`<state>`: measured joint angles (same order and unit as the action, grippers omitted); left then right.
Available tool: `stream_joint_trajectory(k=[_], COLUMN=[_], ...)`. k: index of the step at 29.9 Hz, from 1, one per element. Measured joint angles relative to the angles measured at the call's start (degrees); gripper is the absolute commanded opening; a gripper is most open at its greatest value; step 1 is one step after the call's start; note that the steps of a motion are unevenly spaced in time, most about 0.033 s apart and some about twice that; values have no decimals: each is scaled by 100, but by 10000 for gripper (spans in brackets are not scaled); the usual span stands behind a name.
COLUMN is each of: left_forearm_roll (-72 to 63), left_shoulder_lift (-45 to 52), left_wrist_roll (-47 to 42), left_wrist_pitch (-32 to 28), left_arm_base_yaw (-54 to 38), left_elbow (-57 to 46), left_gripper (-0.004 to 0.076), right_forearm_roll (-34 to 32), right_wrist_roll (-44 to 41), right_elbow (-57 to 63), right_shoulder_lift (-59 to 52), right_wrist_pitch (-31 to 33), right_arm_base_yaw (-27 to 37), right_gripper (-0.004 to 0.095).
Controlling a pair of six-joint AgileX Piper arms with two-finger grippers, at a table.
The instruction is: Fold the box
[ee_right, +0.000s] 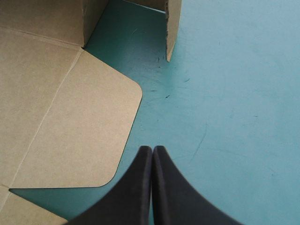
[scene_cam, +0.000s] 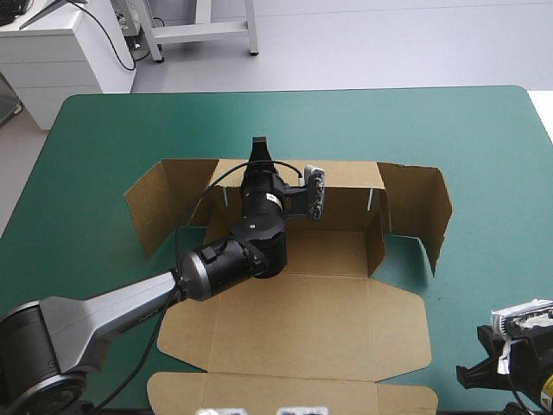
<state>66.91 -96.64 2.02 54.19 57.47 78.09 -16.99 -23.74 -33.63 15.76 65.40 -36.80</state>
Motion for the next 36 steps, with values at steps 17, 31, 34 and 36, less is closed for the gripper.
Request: stream_joint_trajectory(k=[17,31,34,36], left_forearm_roll=[981,1024,1027,1027], left_shoulder_lift=[560,560,560,560], left_wrist_roll=[-1158,-1228,-1228,-1228], left_wrist_pitch=[-46,-22,-22,-22], left_arm_base_yaw=[457,481,481,481], left_elbow=[-1155,-1166,-1166,-1166], left_gripper=[-8,-8,-8,-8], right_forearm_roll=[-944,-946,195,1053], right_wrist_roll=[-463,952,1655,2285], right_elbow=[-1971,-5056,-5393,-5552], right_shoulder_lift=[1794,5176,5630,5963], right_wrist_pitch=[259,-318,-587,-668], right_arm_base_yaw=[0,895,1718,2303], right_gripper=[-21,-21,-21,-21])
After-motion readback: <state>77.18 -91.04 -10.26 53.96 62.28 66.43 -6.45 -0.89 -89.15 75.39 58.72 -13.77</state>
